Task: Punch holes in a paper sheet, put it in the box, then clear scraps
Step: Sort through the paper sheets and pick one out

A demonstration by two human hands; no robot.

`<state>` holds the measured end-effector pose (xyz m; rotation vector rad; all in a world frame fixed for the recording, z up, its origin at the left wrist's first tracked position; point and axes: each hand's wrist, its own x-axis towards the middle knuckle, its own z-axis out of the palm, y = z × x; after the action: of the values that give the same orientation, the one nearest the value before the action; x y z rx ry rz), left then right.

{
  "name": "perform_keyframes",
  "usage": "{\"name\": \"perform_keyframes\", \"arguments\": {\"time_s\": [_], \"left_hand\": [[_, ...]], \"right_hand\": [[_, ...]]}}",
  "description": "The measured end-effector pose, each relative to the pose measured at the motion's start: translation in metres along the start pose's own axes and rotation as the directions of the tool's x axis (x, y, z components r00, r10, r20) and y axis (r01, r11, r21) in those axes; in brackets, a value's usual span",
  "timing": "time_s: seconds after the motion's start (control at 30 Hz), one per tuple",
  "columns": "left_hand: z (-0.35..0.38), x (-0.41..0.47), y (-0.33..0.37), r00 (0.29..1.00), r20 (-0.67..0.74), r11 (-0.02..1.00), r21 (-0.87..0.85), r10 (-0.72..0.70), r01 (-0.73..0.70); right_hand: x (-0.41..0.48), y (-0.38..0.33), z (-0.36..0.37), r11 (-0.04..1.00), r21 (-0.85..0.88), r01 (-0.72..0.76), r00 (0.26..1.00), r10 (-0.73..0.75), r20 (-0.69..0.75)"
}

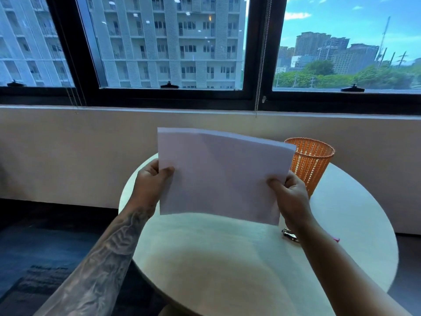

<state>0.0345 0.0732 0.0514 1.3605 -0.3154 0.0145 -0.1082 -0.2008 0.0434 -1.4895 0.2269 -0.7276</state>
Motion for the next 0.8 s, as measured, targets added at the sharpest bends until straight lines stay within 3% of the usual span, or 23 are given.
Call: {"name": "perform_keyframes", "arguments": {"time_s": [0.13,0.3,0.5,0.67,0.8], "left_hand": [[0.014,-0.004,0.001,0.989,-0.122,0.996,0.013,0.086,-0.085],[0.007,-0.035,-0.041,0.981,-0.19,0.992,0.126,0.039,-0.015],[0.012,-0.04,-0.059,0.976,-0.217,0.989,0.141,-0.011,0.043],[0.014,-0.026,-0.036,0.979,-0.199,0.992,0.13,0.036,-0.01],[0.008,-0.039,-0.058,0.977,-0.211,0.985,0.168,-0.006,0.042]], "right_hand": [[0.004,-0.004,0.003,0.999,0.012,0.047,0.998,-0.048,0.029],[-0.018,0.04,-0.004,1.0,0.025,-0.015,1.0,0.016,-0.02],[-0.021,0.061,-0.001,0.997,-0.046,-0.06,0.995,0.056,-0.079],[-0.007,0.038,0.003,0.997,0.066,-0.037,0.999,0.038,-0.015],[-0.018,0.063,-0.005,0.997,-0.006,-0.073,0.997,0.073,-0.012]]}}
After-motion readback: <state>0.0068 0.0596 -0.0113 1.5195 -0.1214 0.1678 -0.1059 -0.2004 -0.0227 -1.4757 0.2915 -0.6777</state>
